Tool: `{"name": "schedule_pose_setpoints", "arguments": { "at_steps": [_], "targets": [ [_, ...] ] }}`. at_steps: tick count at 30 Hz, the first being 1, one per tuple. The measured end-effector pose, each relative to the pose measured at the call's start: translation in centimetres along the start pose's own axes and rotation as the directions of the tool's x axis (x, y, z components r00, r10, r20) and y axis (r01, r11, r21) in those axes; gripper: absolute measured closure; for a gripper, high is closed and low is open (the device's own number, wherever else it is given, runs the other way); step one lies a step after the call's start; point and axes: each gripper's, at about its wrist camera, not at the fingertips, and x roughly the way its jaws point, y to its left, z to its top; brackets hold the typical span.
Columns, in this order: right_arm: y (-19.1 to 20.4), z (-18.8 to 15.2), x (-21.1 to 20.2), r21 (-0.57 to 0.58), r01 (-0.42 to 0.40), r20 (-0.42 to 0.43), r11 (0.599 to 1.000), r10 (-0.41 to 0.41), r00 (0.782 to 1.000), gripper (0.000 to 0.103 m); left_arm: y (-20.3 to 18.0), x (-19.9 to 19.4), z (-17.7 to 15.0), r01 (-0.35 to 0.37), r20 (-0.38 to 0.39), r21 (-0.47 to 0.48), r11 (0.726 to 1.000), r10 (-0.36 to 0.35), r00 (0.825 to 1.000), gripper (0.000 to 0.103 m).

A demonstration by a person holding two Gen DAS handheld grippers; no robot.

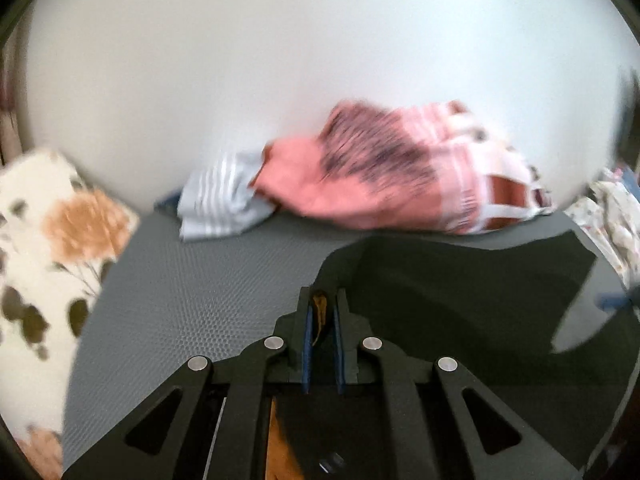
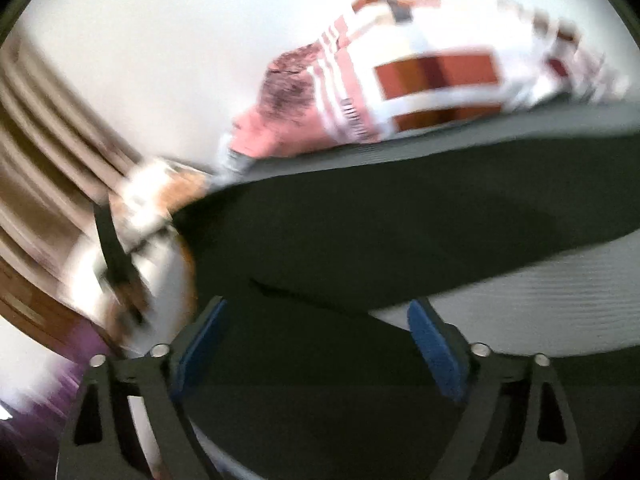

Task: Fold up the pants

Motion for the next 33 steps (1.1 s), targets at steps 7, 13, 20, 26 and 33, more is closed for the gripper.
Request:
{"name": "schedule_pose_setpoints", "arguments": {
  "at_steps": [7, 13, 20, 26, 33],
  "targets": [
    [-3.0, 5.7, 6.1, 0.337, -0.271, -0.039, 0.902, 0.301, 0.953, 0.018, -5.3, -10.4, -4.4, 0.023, 0.143, 0.053, 0.998, -0.031, 0.989, 0.094],
    [-6.7, 8.4, 10.0, 0.537, -0.290, -0.010, 0.792, 0.350, 0.937, 0.017, -6.6, -14.7, -8.6, 0.074, 0.125, 0.011, 0.997, -0.075, 0.989, 0.094],
    [-8.2, 9.3, 10.8, 0.565, -0.207, -0.052, 0.799, 0.284, 0.957, 0.095, -7.8, -15.8, -12.6, 0.102, 0.044, -0.015, 0.995, -0.101, 0.994, 0.093],
    [-3.8, 4.8, 2.5, 0.316, -0.129, 0.003, 0.940, 0.135, 0.991, 0.096, -3.8, -15.3, -14.8, 0.094, -0.024, -0.184, 0.978, -0.100, 0.995, 0.090],
    [-4.3, -7.1, -1.8, 0.263, -0.019, -0.097, 0.965, 0.046, 0.994, 0.097, -2.2, -13.6, -18.4, 0.011, -0.164, -0.202, 0.979, -0.045, 0.985, 0.090]
  ]
}}
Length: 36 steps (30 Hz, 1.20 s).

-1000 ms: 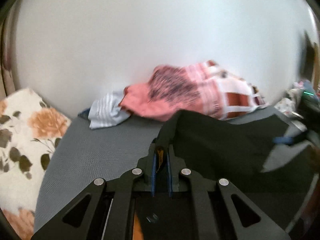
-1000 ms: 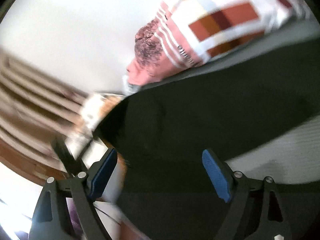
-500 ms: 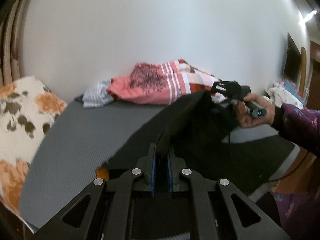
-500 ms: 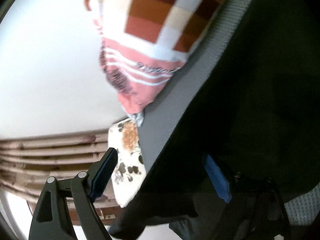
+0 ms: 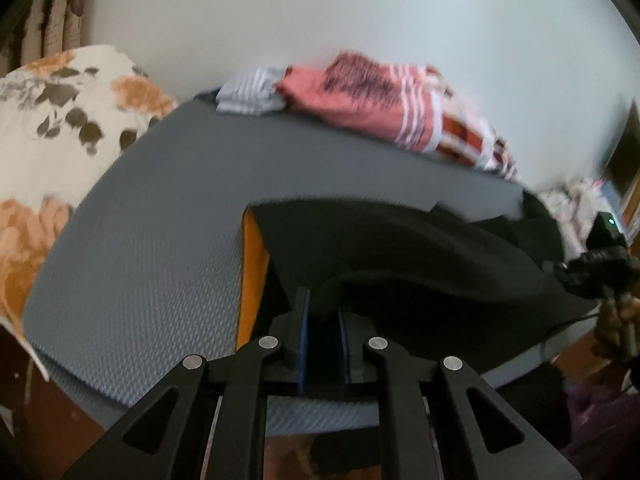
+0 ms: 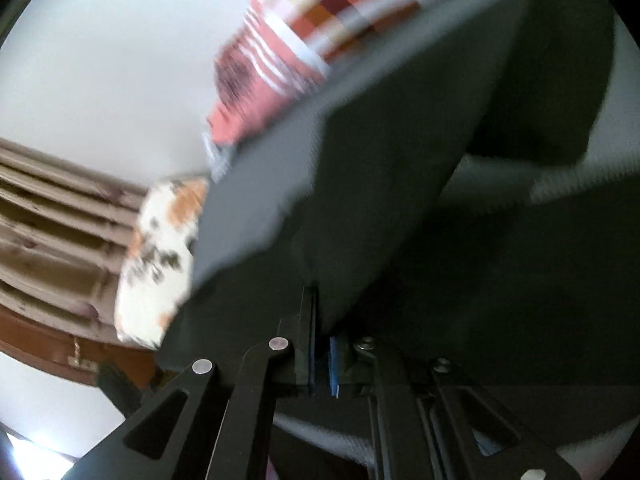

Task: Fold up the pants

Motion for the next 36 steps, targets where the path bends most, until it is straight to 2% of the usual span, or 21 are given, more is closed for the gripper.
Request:
{"name": "schedule_pose_setpoints", "arguments": {
  "at_steps": [4, 9, 13, 14, 15, 16, 17, 19, 21, 22, 24, 27, 28, 30, 32, 33, 34, 35, 36],
  "targets": [
    [-3.0, -3.3, 2.4, 0.079, 0.009, -0.064, 0.997, -0.004, 0.998, 0.097, 0.7, 1.9, -1.8, -0.044, -0.063, 0.002, 0.999, 0.044, 0.997, 0.089],
    [-3.1, -4.5, 2.9, 0.042, 0.028, -0.082, 0.999, -0.025, 0.996, 0.097, 0.9, 1.9, -2.2, -0.056, -0.046, -0.015, 0.998, 0.056, 0.997, 0.087],
    [-3.9, -5.0, 2.5, 0.040, 0.027, -0.085, 0.999, -0.024, 0.996, 0.097, 1.3, 2.2, -2.0, -0.119, -0.050, 0.009, 0.993, 0.119, 0.992, 0.083],
    [-4.1, -5.1, 2.5, 0.047, 0.022, -0.088, 0.999, -0.018, 0.996, 0.097, 1.5, 2.3, -1.8, -0.140, -0.053, 0.007, 0.990, 0.140, 0.989, 0.077],
    [-4.3, -5.1, 2.5, 0.054, 0.015, -0.087, 0.998, -0.010, 0.996, 0.097, 1.9, 2.2, -1.8, -0.182, -0.056, 0.007, 0.983, 0.183, 0.982, 0.067],
    [-4.2, -5.1, 2.6, 0.053, 0.012, -0.086, 0.998, -0.008, 0.996, 0.097, 2.4, 2.0, -1.8, -0.238, -0.051, -0.001, 0.971, 0.237, 0.970, 0.061],
    [-4.1, -5.1, 2.7, 0.049, 0.015, -0.085, 0.999, -0.010, 0.996, 0.097, 3.1, 1.3, -1.7, -0.303, -0.035, -0.022, 0.953, 0.302, 0.953, 0.053],
    [-4.0, -5.1, 2.7, 0.040, 0.017, -0.085, 0.999, -0.013, 0.996, 0.097, 4.9, -0.1, -1.4, -0.343, -0.011, -0.077, 0.936, 0.343, 0.939, 0.051],
    [-4.2, -5.1, 2.7, 0.048, 0.008, -0.086, 0.999, -0.004, 0.996, 0.097, 6.2, -2.5, -0.7, -0.344, 0.041, -0.151, 0.927, 0.354, 0.934, 0.051],
    [-4.3, -5.1, 2.7, 0.054, 0.002, -0.087, 0.999, 0.002, 0.996, 0.097, 6.1, -3.9, 0.0, -0.332, 0.085, -0.169, 0.928, 0.349, 0.933, 0.051],
    [-4.3, -5.2, 2.7, 0.055, -0.002, -0.087, 0.998, 0.007, 0.996, 0.097, 4.4, -5.2, 1.4, -0.293, 0.130, -0.132, 0.947, 0.310, 0.942, 0.051],
    [-4.4, -5.2, 2.7, 0.056, -0.009, -0.085, 0.998, 0.013, 0.996, 0.097, -0.8, -4.5, 2.9, -0.167, 0.124, -0.016, 0.986, 0.168, 0.978, 0.051],
    [-4.5, -5.2, 2.8, 0.057, -0.015, -0.084, 0.998, 0.020, 0.996, 0.097, -3.0, -3.1, 3.1, -0.099, 0.093, 0.028, 0.995, 0.096, 0.991, 0.051],
    [-4.8, -5.3, 2.7, 0.068, -0.030, -0.081, 0.997, 0.036, 0.996, 0.097, -7.0, 0.3, 2.8, 0.001, -0.003, 0.100, 0.995, -0.001, 1.000, 0.051],
    [-5.1, -5.3, 2.7, 0.078, -0.047, -0.080, 0.996, 0.054, 0.995, 0.097, -9.8, 5.0, 1.4, 0.035, -0.141, 0.181, 0.983, -0.009, 0.990, 0.055],
    [-5.3, -5.3, 2.7, 0.081, -0.056, -0.080, 0.995, 0.062, 0.995, 0.097, -10.2, 6.7, 1.1, 0.040, -0.181, 0.192, 0.981, -0.005, 0.983, 0.061],
    [-5.5, -5.3, 2.6, 0.082, -0.065, -0.080, 0.994, 0.072, 0.994, 0.096, -10.2, 8.2, 0.5, 0.054, -0.228, 0.180, 0.982, -0.012, 0.973, 0.063],
    [-5.6, -5.2, 2.5, 0.079, -0.076, -0.081, 0.994, 0.082, 0.993, 0.093, -10.0, 9.2, 0.0, 0.065, -0.262, 0.161, 0.985, -0.020, 0.965, 0.063],
    [-5.7, -5.1, 2.4, 0.073, -0.085, -0.080, 0.994, 0.091, 0.993, 0.092, -10.0, 9.4, -0.3, 0.066, -0.243, 0.167, 0.984, -0.024, 0.970, 0.063]
  ]
}}
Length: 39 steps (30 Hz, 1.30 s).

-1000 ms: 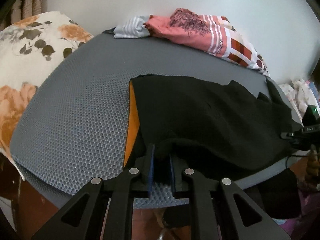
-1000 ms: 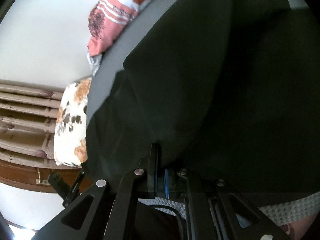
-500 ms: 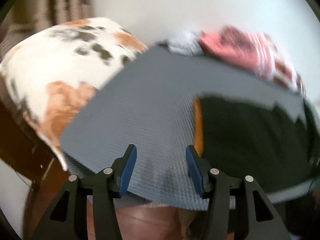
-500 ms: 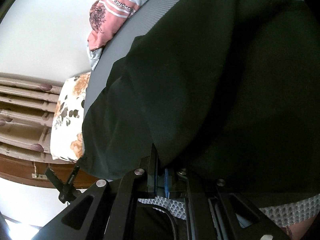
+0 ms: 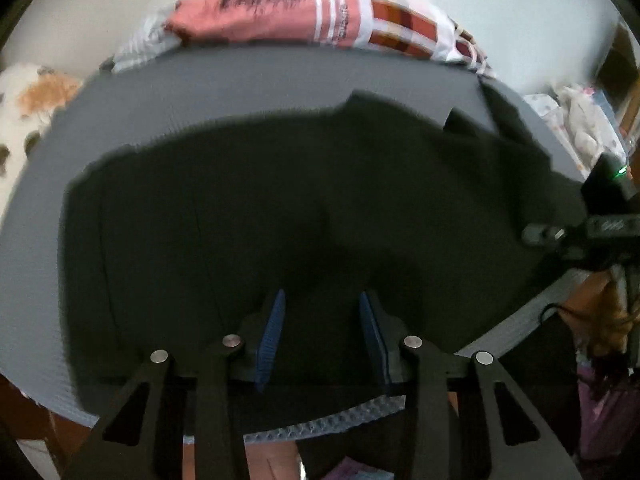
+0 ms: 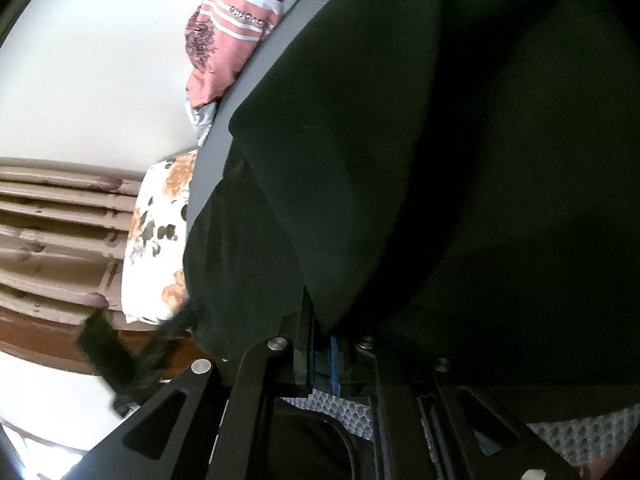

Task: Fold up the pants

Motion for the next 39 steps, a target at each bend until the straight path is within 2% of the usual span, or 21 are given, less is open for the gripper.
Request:
{"name": "schedule_pose_setpoints", "arguments": {
  "at_steps": [3, 5, 7, 9, 10, 13, 15, 18, 19, 21, 23, 24, 25, 26, 27, 30, 33, 36, 38, 39],
  "targets": [
    [-0.4, 1.0, -1.5, -0.040, -0.032, 0.032, 0.999, 0.033, 0.999, 0.077, -0.6, 0.0, -0.7, -0.036, 0.013, 0.039, 0.999, 0.035, 0.999, 0.063],
    [-1.6, 2.6, -3.5, -0.018, -0.101, 0.092, 0.995, 0.102, 0.990, 0.059, -1.0, 0.1, -0.7, -0.045, 0.018, 0.028, 0.999, 0.044, 0.999, 0.063],
    [-3.5, 4.9, -5.3, 0.019, -0.171, 0.150, 0.985, 0.167, 0.975, 0.053, -0.8, 0.1, -0.8, -0.046, 0.019, 0.031, 0.998, 0.045, 0.999, 0.063],
    [-5.2, 7.5, -6.8, 0.052, -0.146, 0.202, 0.988, 0.133, 0.970, 0.054, -0.7, 0.1, -0.8, -0.044, 0.019, 0.025, 0.999, 0.044, 0.999, 0.063],
    [-6.2, 9.4, -7.5, 0.062, -0.157, 0.222, 0.986, 0.140, 0.965, 0.054, -0.9, 0.1, -0.5, -0.046, 0.018, 0.023, 0.999, 0.046, 0.999, 0.063],
    [-7.3, 13.3, -8.3, 0.085, -0.162, 0.233, 0.983, 0.138, 0.963, 0.053, -0.9, -0.1, -0.6, -0.051, 0.017, 0.030, 0.998, 0.050, 0.999, 0.063],
    [-7.2, 16.1, -8.5, 0.069, -0.117, 0.234, 0.991, 0.098, 0.967, 0.053, -0.9, -0.3, -0.6, -0.054, 0.016, 0.029, 0.998, 0.054, 0.998, 0.063],
    [-6.6, 20.0, -7.8, 0.077, -0.002, 0.210, 0.997, -0.015, 0.978, 0.055, -0.8, -0.3, -0.6, -0.056, 0.013, 0.028, 0.998, 0.056, 0.998, 0.063],
    [-6.5, 21.1, -7.6, 0.087, 0.038, 0.197, 0.995, -0.054, 0.979, 0.052, -0.8, -0.3, -0.5, -0.056, 0.012, 0.027, 0.998, 0.056, 0.998, 0.063],
    [-5.6, 23.1, -7.1, 0.108, 0.090, 0.189, 0.990, -0.110, 0.976, 0.045, -0.8, -0.4, -0.6, -0.053, 0.015, 0.022, 0.998, 0.053, 0.999, 0.063],
    [-4.8, 24.5, -7.0, 0.106, 0.177, 0.184, 0.978, -0.194, 0.964, 0.044, -0.8, -0.3, -0.6, -0.051, 0.018, 0.020, 0.998, 0.051, 0.999, 0.062],
    [-4.4, 25.2, -6.7, 0.116, 0.209, 0.183, 0.971, -0.227, 0.956, 0.046, -0.9, -0.3, -0.6, -0.049, 0.022, 0.027, 0.998, 0.048, 0.999, 0.061],
    [-4.2, 25.8, -6.4, 0.122, 0.239, 0.172, 0.963, -0.258, 0.951, 0.062, -0.9, -0.3, -0.6, -0.048, 0.024, 0.031, 0.998, 0.047, 0.999, 0.061],
    [-4.1, 26.2, -6.1, 0.120, 0.273, 0.166, 0.954, -0.291, 0.942, 0.093, -0.9, -0.2, -0.6, -0.048, 0.025, 0.035, 0.998, 0.047, 0.999, 0.059],
    [-4.2, 26.8, -5.8, 0.118, 0.297, 0.143, 0.947, -0.312, 0.939, 0.097, -1.0, -0.2, -0.6, -0.049, 0.024, 0.039, 0.998, 0.048, 0.999, 0.058],
    [-5.4, 26.8, -6.4, 0.149, 0.244, 0.157, 0.958, -0.266, 0.951, 0.097, -1.3, -0.1, -0.5, -0.052, 0.022, 0.049, 0.997, 0.051, 0.998, 0.057],
    [-5.3, 24.4, -10.8, 0.137, 0.145, 0.268, 0.980, -0.177, 0.947, 0.098, -1.0, -0.1, -0.5, -0.038, 0.017, 0.036, 0.999, 0.037, 0.999, 0.057],
    [-6.3, 20.0, -17.4, 0.153, 0.057, 0.383, 0.987, -0.112, 0.917, 0.098, -0.8, -0.1, -0.4, -0.017, 0.012, 0.020, 1.000, 0.017, 1.000, 0.057],
    [-7.8, 15.8, -21.8, 0.183, 0.030, 0.439, 0.983, -0.109, 0.892, 0.098, -0.5, -0.2, -0.3, 0.003, 0.007, 0.003, 1.000, -0.003, 1.000, 0.057],
    [-8.8, 13.8, -23.3, 0.202, 0.022, 0.449, 0.979, -0.113, 0.886, 0.098, -0.2, -0.2, -0.3, 0.018, 0.004, -0.009, 1.000, -0.018, 1.000, 0.057]
  ]
}}
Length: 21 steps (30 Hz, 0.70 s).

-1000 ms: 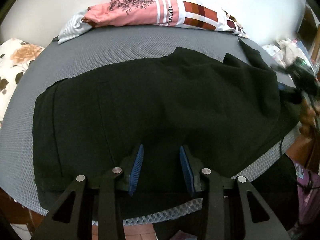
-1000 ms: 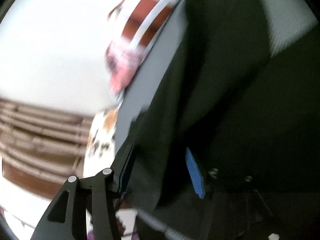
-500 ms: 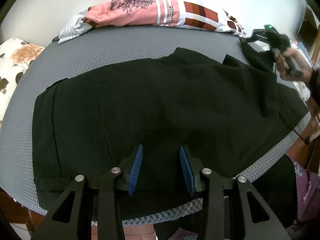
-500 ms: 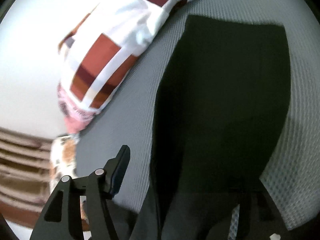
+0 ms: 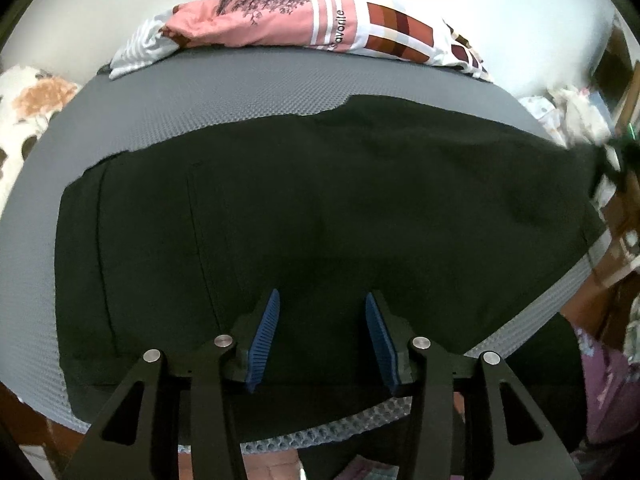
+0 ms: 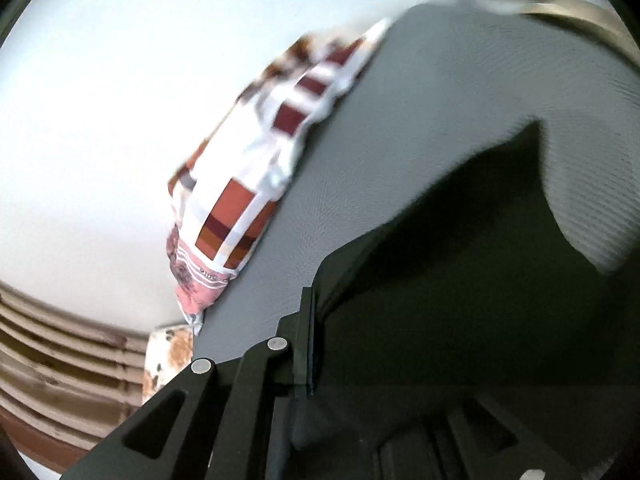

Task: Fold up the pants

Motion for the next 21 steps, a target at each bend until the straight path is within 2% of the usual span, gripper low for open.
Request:
{"name": "schedule_pose_setpoints", "arguments": {
  "at_steps": [3, 6, 7, 9, 11, 13, 16, 19, 21],
  "targets": [
    [-5.0, -4.3, -4.3, 0.080, 0.046, -0.020, 0.996, -0.044, 0.999, 0.098, 0.7, 0.0, 0.3, 0.041, -0.011, -0.031, 0.999, -0.041, 0.999, 0.057],
    [-10.6, -8.4, -5.2, 0.184, 0.085, -0.083, 0.979, -0.070, 0.994, 0.098, 1.2, 0.0, 0.5, 0.068, -0.020, -0.047, 0.997, -0.069, 0.997, 0.057],
    [-12.4, -9.5, -5.0, 0.233, 0.078, -0.095, 0.969, -0.057, 0.994, 0.102, 1.3, 0.0, 0.5, 0.076, -0.022, -0.047, 0.996, -0.077, 0.997, 0.057],
    [-14.3, -10.6, -5.0, 0.317, -0.037, -0.057, 0.948, 0.058, 0.997, 0.099, 1.4, 0.0, 0.6, 0.081, -0.027, -0.046, 0.996, -0.083, 0.996, 0.057],
    [-14.9, -10.6, -5.4, 0.331, -0.084, -0.024, 0.940, 0.097, 0.995, 0.090, 1.3, 0.0, 0.8, 0.073, -0.033, -0.034, 0.997, -0.074, 0.997, 0.057],
    [-15.7, -10.3, -5.6, 0.354, -0.137, -0.005, 0.925, 0.148, 0.989, 0.087, 0.8, 0.1, 0.7, 0.054, -0.032, -0.008, 0.998, -0.055, 0.998, 0.056],
    [-16.9, -9.2, -6.4, 0.392, -0.215, 0.051, 0.894, 0.212, 0.976, 0.069, 0.6, 0.1, 0.5, 0.040, -0.029, 0.015, 0.999, -0.040, 0.999, 0.056],
    [-16.9, -7.5, -7.1, 0.393, -0.204, 0.068, 0.897, 0.192, 0.979, 0.053, 0.9, 0.0, 0.4, 0.048, -0.028, 0.012, 0.999, -0.048, 0.998, 0.053],
    [-16.7, -6.0, -7.2, 0.379, -0.134, 0.047, 0.916, 0.126, 0.991, 0.048, 0.9, 0.1, 0.4, 0.047, -0.029, 0.016, 0.999, -0.047, 0.998, 0.052]
  ]
}}
